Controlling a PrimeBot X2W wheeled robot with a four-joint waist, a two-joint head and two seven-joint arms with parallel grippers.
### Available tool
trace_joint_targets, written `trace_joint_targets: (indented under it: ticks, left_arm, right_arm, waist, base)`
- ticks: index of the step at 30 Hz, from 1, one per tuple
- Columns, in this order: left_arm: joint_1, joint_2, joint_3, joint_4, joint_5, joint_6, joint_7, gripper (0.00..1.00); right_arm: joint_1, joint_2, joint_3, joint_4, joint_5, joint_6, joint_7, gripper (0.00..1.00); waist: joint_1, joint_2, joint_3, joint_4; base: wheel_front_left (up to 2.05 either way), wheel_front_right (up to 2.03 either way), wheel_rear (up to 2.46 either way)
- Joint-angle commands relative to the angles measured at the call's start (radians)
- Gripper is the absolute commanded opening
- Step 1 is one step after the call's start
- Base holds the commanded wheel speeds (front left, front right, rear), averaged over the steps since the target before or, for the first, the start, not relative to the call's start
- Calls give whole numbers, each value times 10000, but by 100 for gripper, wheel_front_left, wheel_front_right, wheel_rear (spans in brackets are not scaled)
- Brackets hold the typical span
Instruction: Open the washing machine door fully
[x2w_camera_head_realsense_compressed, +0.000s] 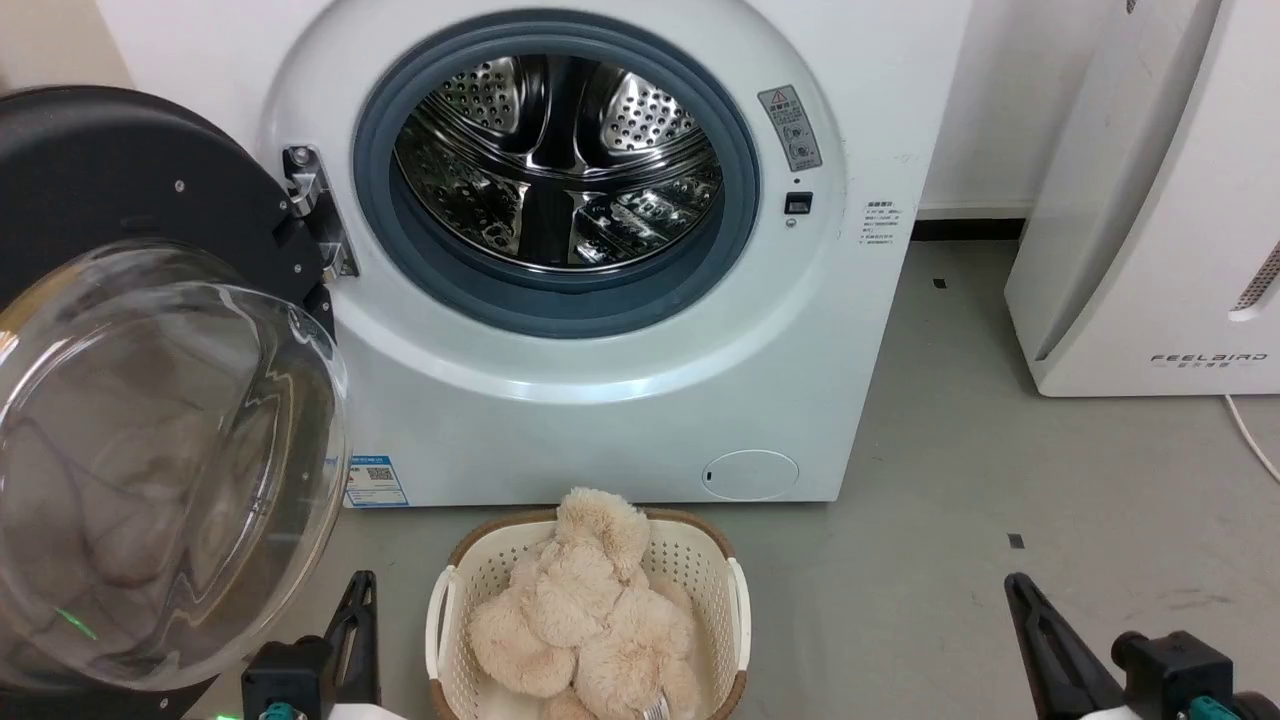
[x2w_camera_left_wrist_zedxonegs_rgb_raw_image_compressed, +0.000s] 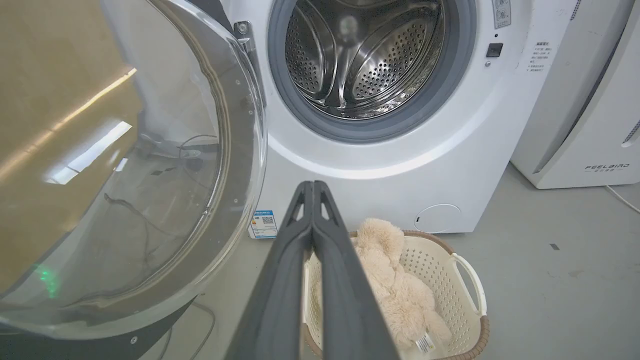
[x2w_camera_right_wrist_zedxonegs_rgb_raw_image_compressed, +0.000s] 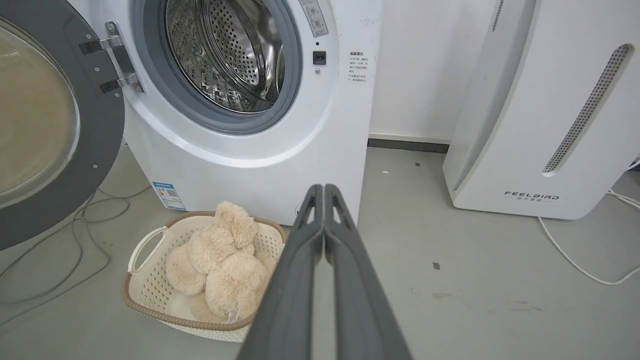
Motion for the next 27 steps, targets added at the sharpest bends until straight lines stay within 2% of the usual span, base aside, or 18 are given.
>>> trace_joint_targets:
  ticks: [1, 27]
  left_arm:
    - [-208, -62, 67, -12, 106, -63, 28, 0]
    - [-453, -511, 512, -24, 570, -586, 248, 0]
  right_arm:
    - [-225, 7, 25, 22, -98, 2, -4, 0]
    - [-631, 15, 72, 224, -244, 3, -2, 0]
  waist:
    - [0, 0, 5, 0]
    - [0, 0, 112, -5]
  base:
    - [0, 0, 0]
    - [0, 0, 0]
